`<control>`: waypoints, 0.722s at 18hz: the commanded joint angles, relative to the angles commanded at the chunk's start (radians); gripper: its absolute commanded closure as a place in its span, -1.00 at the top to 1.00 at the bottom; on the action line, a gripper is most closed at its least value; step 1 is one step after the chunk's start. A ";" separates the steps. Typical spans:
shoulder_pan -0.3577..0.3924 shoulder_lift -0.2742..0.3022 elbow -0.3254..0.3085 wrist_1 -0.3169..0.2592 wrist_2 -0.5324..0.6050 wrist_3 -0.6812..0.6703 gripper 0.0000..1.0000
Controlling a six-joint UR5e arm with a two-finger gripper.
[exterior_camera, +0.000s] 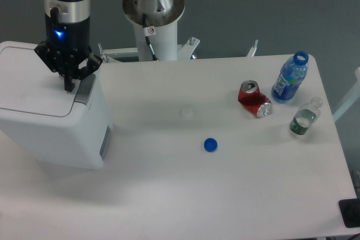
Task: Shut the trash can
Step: 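Hold the gripper on the closed lid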
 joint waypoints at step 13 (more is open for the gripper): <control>0.002 0.011 0.003 0.002 -0.002 0.002 -1.00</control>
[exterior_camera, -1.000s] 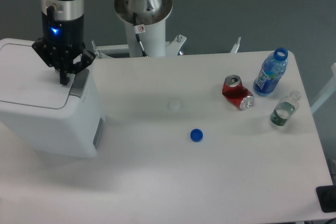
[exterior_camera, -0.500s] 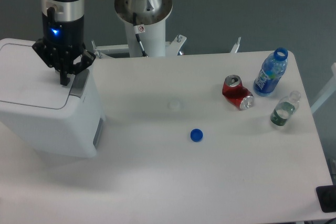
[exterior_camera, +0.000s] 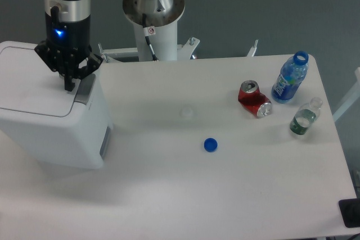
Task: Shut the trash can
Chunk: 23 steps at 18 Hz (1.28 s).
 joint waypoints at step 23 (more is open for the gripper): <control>0.449 -0.081 0.025 0.005 0.008 0.244 1.00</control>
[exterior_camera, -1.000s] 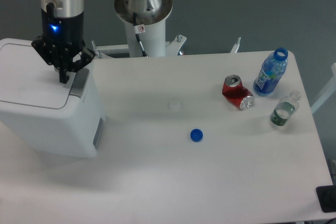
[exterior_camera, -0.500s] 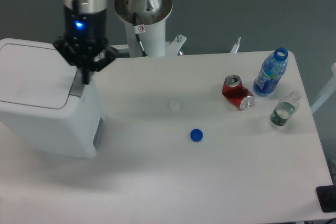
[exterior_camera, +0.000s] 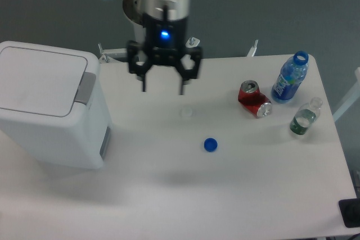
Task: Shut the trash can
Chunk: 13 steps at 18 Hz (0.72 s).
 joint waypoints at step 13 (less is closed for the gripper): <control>0.123 -0.295 0.098 0.003 0.222 0.349 1.00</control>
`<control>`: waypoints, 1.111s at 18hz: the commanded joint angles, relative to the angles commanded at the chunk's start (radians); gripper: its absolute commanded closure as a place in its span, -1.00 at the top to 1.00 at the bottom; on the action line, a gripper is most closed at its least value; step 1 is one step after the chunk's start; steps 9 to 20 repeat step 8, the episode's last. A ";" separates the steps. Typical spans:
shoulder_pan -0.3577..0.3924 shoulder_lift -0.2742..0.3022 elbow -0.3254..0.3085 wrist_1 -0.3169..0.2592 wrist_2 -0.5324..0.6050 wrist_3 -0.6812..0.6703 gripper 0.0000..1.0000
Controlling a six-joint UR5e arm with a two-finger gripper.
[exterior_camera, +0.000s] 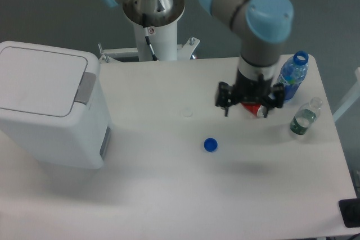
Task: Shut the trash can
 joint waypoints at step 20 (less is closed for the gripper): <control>0.084 -0.087 0.055 0.012 0.008 0.384 1.00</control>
